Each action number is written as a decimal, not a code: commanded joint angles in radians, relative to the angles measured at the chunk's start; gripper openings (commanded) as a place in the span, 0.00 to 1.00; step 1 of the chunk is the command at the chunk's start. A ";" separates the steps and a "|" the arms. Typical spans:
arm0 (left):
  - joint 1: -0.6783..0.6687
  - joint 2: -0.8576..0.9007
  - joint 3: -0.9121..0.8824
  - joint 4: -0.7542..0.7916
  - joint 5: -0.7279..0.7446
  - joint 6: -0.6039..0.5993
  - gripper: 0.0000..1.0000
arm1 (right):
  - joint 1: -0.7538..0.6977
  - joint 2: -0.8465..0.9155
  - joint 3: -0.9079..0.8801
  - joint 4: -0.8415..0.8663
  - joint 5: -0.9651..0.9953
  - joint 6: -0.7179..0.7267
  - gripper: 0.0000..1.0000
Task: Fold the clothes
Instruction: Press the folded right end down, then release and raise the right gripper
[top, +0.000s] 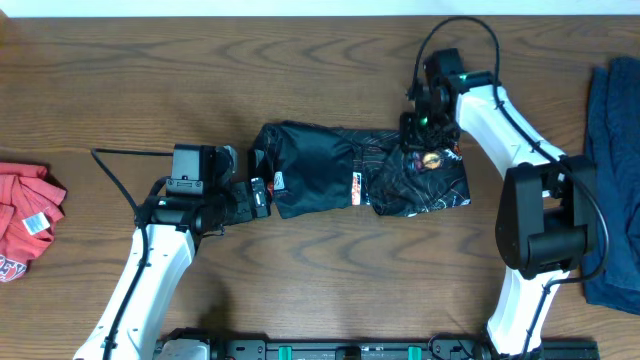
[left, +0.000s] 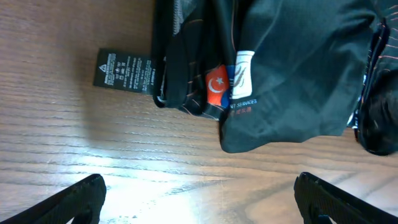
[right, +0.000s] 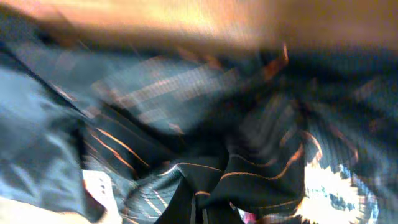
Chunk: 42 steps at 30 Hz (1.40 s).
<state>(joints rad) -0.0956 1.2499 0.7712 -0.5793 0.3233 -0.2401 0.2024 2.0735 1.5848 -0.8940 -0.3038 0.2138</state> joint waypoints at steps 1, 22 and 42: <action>0.000 0.003 -0.002 -0.003 0.026 -0.008 0.98 | 0.003 -0.018 0.038 0.042 -0.059 0.068 0.01; 0.000 0.003 -0.002 -0.003 0.028 -0.008 0.98 | 0.046 0.024 0.038 0.230 -0.082 0.203 0.44; 0.097 0.354 0.002 0.356 0.261 0.014 0.98 | -0.119 -0.041 0.368 -0.334 -0.194 -0.254 0.92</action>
<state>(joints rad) -0.0189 1.5482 0.7712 -0.2497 0.5049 -0.2340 0.0784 2.0789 1.9068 -1.1973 -0.4759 0.0700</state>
